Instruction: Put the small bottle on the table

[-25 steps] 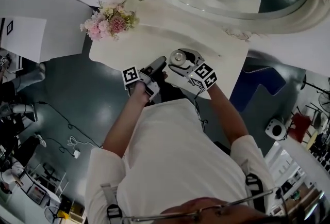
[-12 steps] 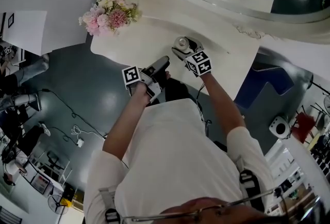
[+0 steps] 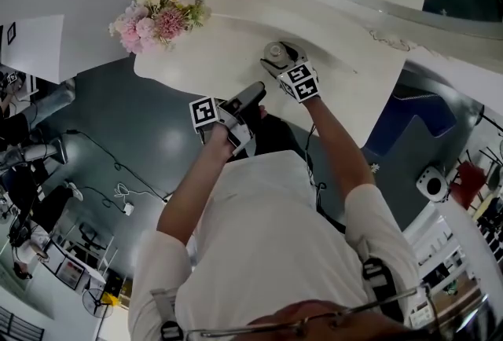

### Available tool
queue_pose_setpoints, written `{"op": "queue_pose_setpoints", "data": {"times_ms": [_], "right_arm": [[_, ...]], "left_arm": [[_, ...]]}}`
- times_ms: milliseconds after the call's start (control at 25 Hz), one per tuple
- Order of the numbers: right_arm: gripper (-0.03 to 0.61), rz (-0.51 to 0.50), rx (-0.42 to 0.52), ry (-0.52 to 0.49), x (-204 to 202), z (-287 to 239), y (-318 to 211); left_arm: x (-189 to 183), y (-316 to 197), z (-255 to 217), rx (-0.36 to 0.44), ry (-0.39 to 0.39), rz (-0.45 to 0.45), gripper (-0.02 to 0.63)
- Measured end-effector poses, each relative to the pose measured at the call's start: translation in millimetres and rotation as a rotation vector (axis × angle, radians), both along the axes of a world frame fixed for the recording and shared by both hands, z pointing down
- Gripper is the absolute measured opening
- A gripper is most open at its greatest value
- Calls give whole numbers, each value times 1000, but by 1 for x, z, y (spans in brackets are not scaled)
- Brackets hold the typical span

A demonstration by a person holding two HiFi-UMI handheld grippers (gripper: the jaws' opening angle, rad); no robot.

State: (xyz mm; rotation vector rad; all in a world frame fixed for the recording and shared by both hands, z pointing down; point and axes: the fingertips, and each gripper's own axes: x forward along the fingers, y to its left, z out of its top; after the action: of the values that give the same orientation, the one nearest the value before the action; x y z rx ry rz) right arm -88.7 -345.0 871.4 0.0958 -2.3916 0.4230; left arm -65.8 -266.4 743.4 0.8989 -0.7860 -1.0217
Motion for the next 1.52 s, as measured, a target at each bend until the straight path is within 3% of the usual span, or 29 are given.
{"op": "queue_pose_setpoints", "data": {"times_ms": [600, 920, 1160, 1520], "right_arm": [[344, -29, 99, 15, 2, 5, 5], [357, -42, 61, 14, 3, 1, 9], [357, -11, 58, -22, 15, -33, 5], [270, 129, 11, -83, 53, -106, -5]], "left_arm": [[18, 11, 1, -6, -5, 31, 301], [15, 21, -7, 1, -30, 6, 301], [13, 28, -24, 27, -43, -3, 301], [9, 15, -56, 91, -59, 58, 301]]}}
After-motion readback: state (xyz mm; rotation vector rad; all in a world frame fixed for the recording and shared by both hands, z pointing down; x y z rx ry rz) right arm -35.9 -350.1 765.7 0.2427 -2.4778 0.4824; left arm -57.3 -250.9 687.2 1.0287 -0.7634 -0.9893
